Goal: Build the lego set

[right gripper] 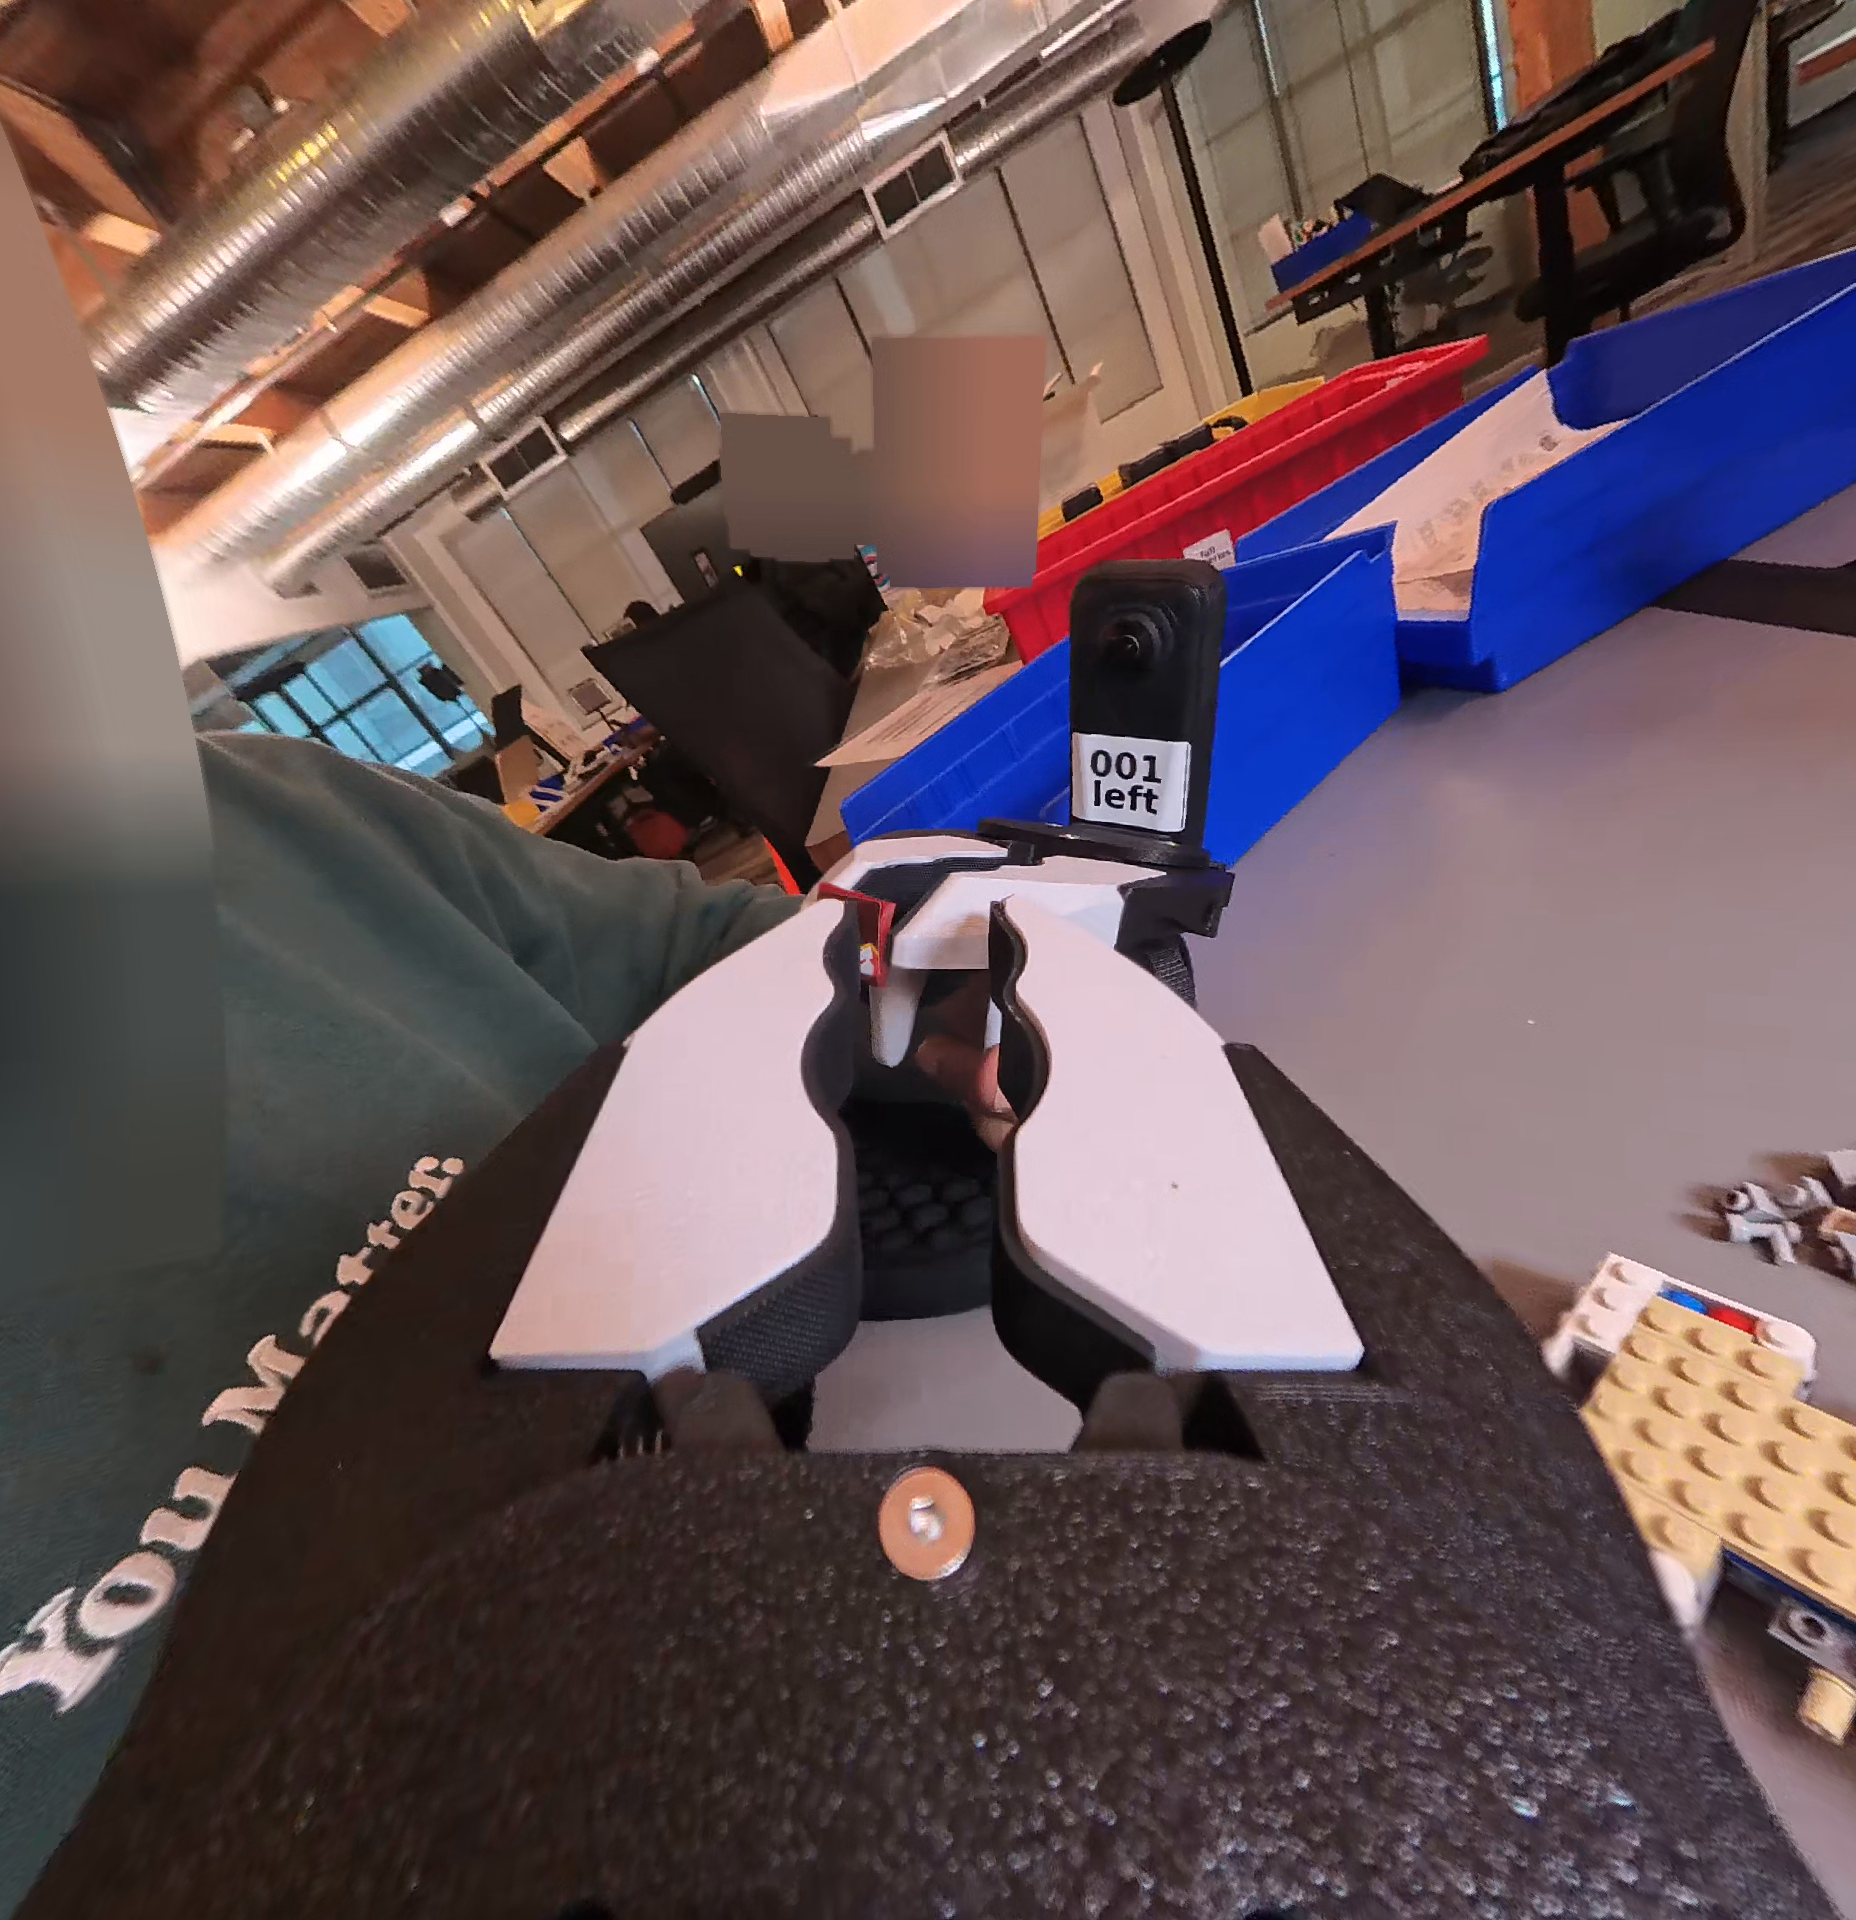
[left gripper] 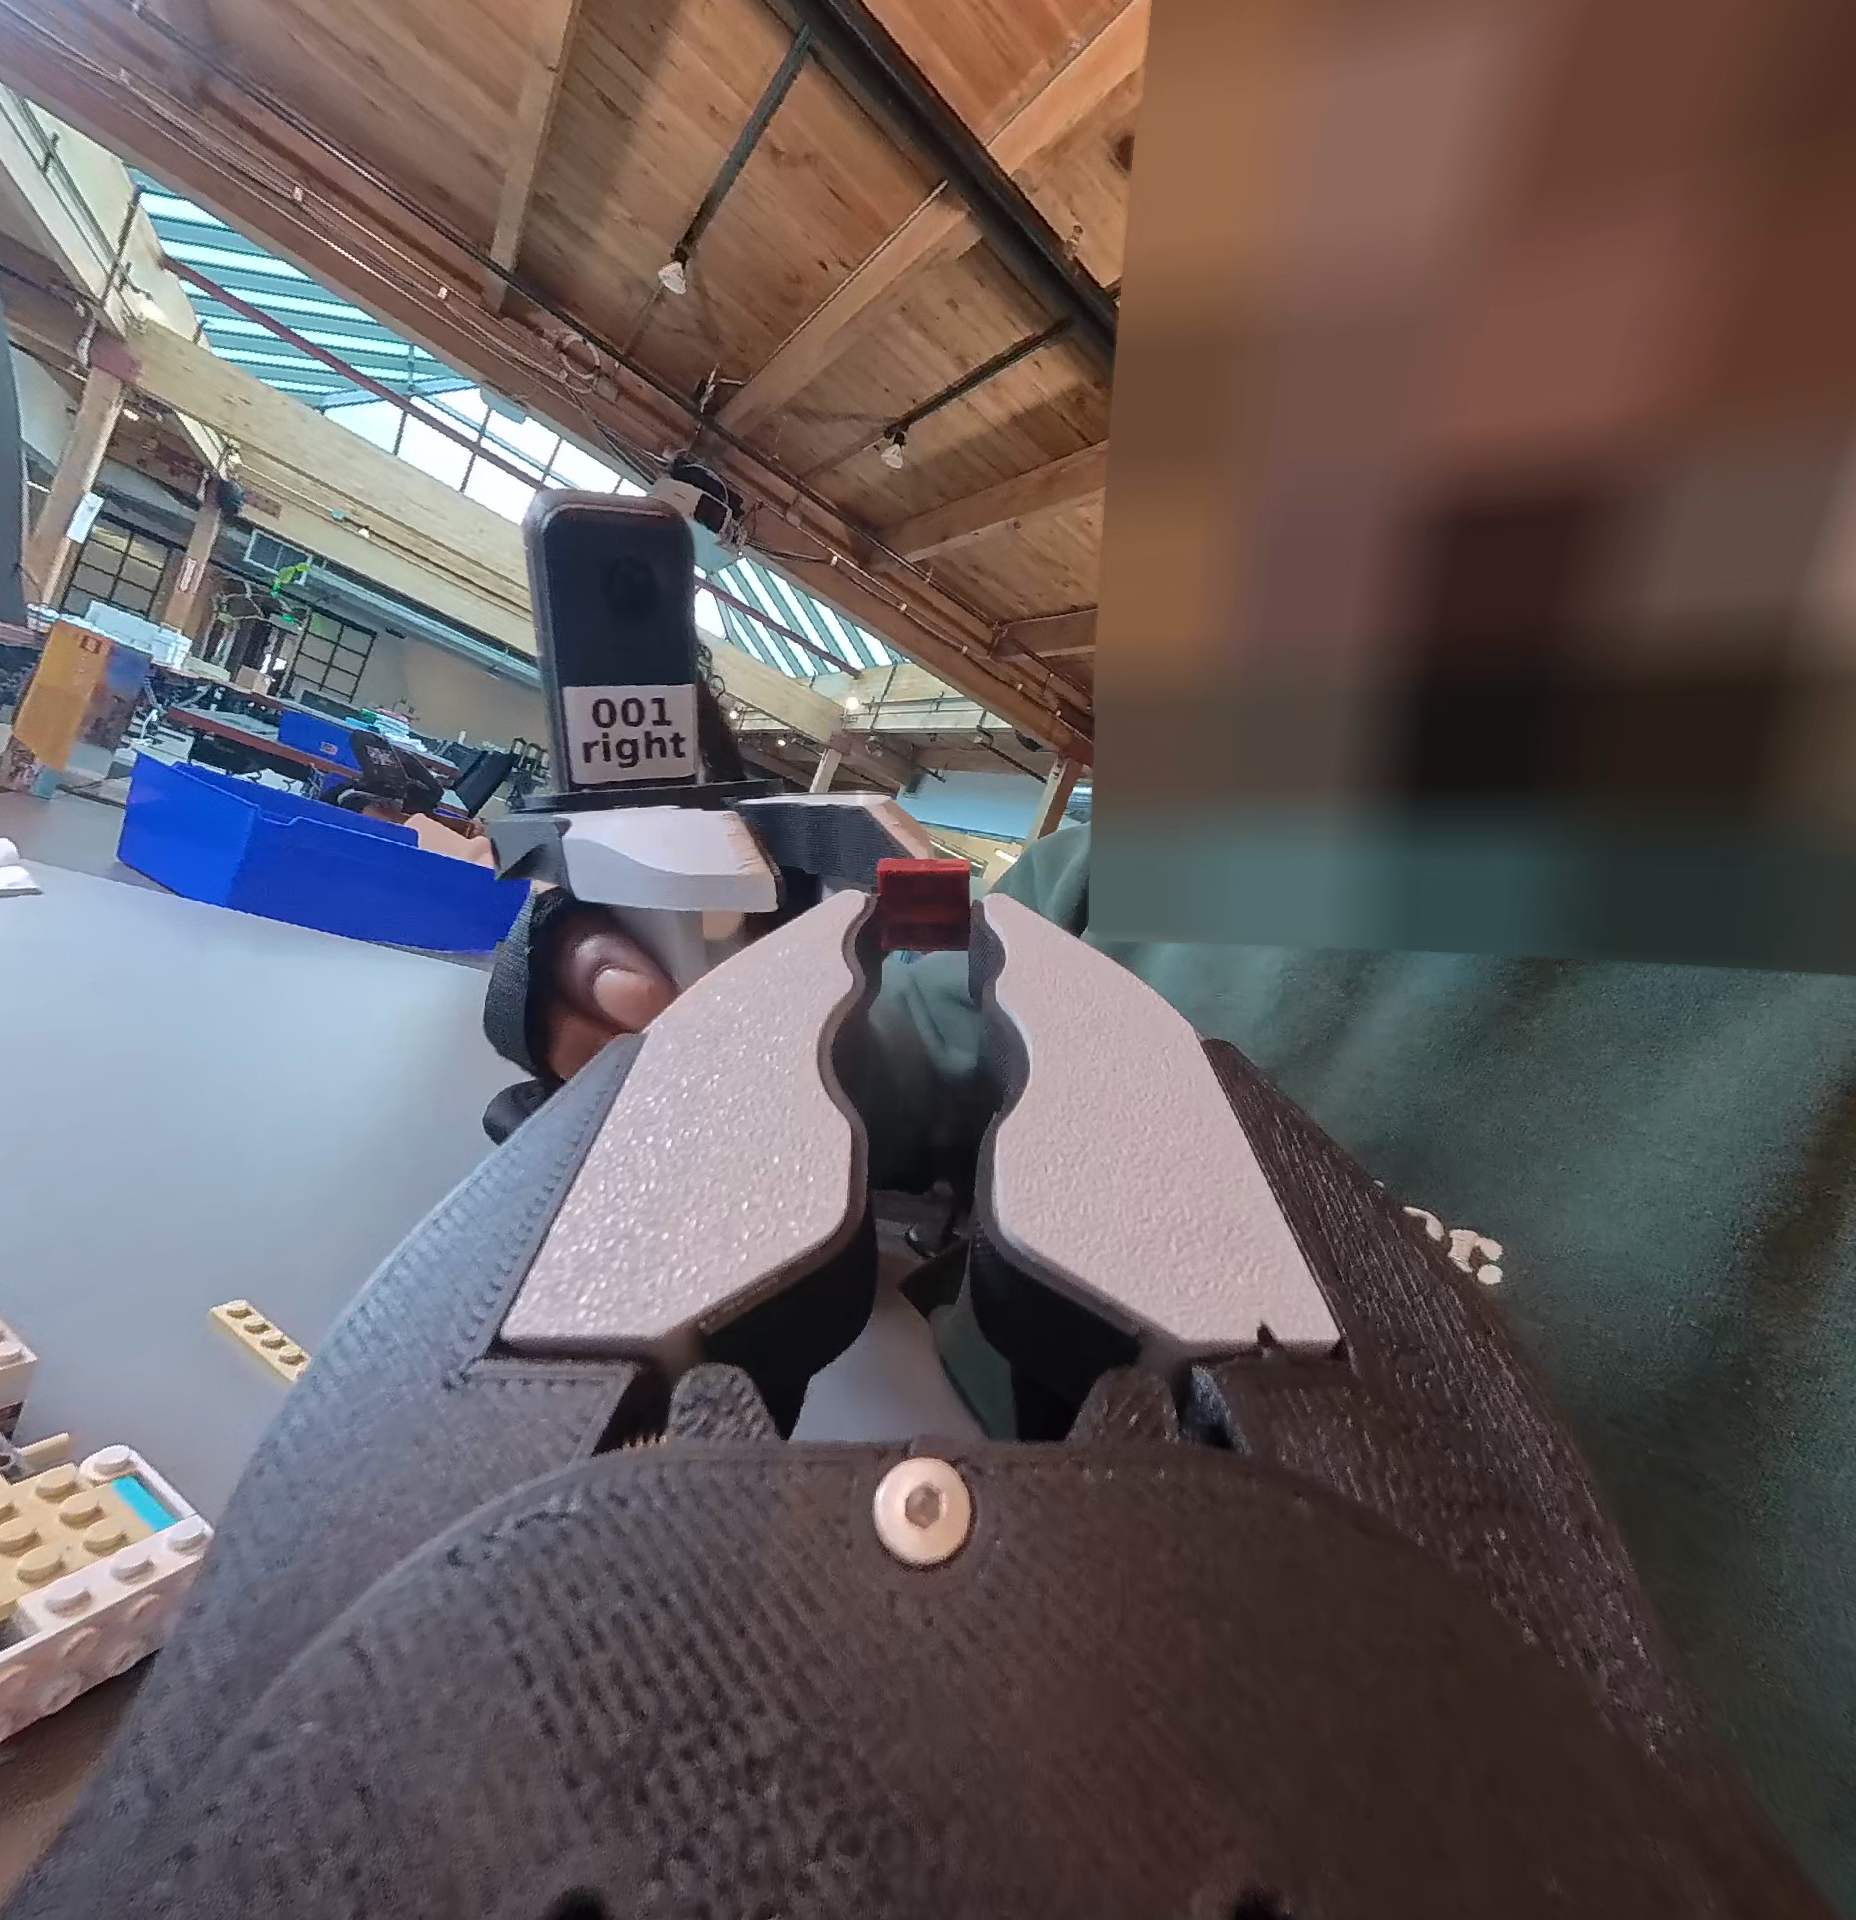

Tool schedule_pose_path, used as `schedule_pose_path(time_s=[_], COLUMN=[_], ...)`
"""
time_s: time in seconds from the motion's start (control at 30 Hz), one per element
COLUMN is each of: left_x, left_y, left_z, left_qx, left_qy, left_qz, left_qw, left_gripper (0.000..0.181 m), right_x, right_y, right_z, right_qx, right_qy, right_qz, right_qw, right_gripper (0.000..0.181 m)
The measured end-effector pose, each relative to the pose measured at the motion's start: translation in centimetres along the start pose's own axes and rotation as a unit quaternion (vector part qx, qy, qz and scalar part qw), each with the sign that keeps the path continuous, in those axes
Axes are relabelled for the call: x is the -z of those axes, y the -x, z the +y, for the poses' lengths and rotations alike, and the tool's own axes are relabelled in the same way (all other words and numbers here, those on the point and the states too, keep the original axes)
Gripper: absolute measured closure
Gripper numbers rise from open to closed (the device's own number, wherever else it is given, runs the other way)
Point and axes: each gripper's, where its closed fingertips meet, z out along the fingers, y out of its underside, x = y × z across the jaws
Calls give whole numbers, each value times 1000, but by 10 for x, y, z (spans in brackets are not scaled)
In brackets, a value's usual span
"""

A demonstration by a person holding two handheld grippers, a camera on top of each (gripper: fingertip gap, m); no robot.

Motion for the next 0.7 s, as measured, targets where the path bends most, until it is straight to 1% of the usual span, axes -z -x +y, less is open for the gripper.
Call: schedule_pose_path(time_s=[0.17, 0.27, 0.33, 0.47, 0.6, 0.7], left_x=[-3, -1, 1, 0, 2, 4], left_y=[-7, -11, -15, -21, -22, -21], left_z=[3, -2, -6, -5, -10, -13], left_qx=[3, 20, 35, 47, 54, 56], left_qy=[8, -8, -18, -16, -31, -39], left_qz=[21, 41, 61, 84, 89, 88], left_qw=[1000, 999, 997, 995, 994, 994], left_gripper=[165, 165, 165, 165, 165, 165], right_x=[5, 6, 2, -8, -9, -9], right_y=[-8, 3, 10, 14, 11, 18], right_z=[-3, -10, -9, -4, -4, -4], right_qx=[-37, -43, -34, -14, -6, -6], right_qy=[-15, -33, -25, -2, 1, -7], right_qz=[7, -26, -36, -35, -29, -44], right_qw=[999, 998, 998, 999, 1000, 999], right_gripper=[163, 162, 160, 158, 161, 160])
